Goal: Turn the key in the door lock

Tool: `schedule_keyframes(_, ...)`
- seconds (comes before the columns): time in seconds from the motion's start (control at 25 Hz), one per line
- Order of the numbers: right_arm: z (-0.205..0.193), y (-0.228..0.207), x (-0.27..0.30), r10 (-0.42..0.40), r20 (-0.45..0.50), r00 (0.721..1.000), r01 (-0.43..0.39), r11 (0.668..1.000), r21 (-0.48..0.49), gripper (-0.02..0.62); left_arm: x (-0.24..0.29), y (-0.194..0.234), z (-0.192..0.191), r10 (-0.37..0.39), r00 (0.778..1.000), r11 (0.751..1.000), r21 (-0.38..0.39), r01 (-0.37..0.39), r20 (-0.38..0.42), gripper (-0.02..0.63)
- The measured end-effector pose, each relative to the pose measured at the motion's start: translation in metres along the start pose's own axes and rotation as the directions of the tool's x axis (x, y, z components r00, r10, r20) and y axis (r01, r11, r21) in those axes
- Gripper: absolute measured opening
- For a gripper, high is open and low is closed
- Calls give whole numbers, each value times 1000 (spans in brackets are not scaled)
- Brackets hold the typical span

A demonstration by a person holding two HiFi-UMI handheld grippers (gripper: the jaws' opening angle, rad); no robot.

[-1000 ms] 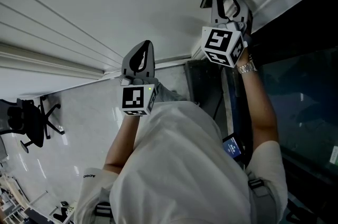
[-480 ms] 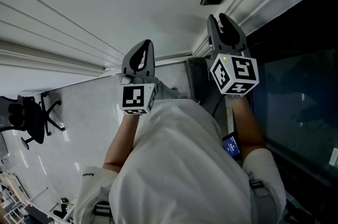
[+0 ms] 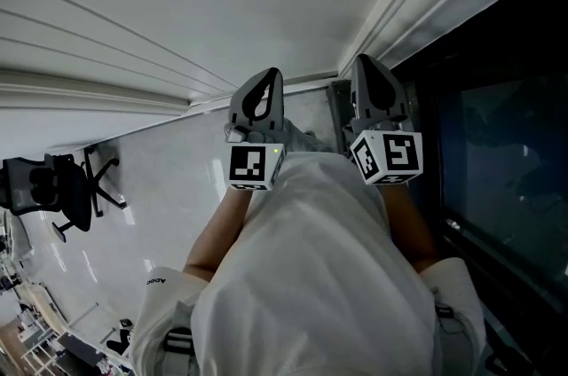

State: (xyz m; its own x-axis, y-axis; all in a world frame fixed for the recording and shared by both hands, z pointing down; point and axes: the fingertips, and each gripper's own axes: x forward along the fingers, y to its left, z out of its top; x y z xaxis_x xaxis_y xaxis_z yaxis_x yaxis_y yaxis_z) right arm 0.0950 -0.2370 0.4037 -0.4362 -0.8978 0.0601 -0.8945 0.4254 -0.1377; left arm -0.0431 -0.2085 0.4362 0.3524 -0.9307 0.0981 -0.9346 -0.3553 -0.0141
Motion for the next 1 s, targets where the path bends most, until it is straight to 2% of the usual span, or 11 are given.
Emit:
schedule_keyframes(0.28,-34,17,-14,1,-41,999,1,998,57,3,1,-11,-2,-37,999,999,15,36,27,10)
schedule_keyframes(0.44,-45,35,-11,36,-63,997,-37,999,-17,3,3,-15,-1,-41,999,999,15,41,35,9)
schedule_keyframes(0.84,-57,39,4,37,-105,994,-42,998,-47,3,2,-10,-16,-17,1000,1000,-23,17,-10,9)
schedule_keyframes(1.0,-59,43,4,42,-100,994,-50,996,-72,3,5,-13,-14,-39,999,999,0,39,5,9)
